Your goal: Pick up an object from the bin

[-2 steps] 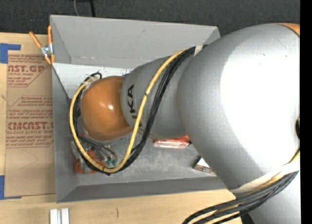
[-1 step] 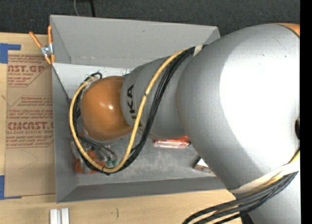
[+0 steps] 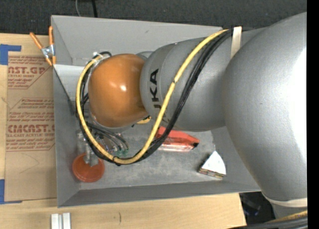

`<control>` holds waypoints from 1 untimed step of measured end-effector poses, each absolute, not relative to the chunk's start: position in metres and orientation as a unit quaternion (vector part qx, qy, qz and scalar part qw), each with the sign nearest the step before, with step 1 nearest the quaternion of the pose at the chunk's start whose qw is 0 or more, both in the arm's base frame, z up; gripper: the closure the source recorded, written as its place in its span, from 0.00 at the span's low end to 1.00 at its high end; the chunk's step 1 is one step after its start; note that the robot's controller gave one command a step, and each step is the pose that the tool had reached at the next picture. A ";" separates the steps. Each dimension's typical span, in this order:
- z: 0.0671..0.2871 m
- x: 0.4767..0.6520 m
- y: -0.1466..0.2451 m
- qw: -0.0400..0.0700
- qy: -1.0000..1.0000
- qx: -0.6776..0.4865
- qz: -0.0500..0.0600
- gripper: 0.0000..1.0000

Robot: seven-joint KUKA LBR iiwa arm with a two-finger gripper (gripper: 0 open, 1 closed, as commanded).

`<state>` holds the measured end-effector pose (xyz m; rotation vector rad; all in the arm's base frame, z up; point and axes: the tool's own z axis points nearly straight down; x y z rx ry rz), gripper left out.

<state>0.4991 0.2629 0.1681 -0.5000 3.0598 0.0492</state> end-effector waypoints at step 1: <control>0.134 0.501 0.265 0.026 0.986 -0.161 0.019 1.00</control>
Offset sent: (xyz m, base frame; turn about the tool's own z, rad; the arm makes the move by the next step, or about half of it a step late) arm -0.0001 -0.0001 0.0280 0.0000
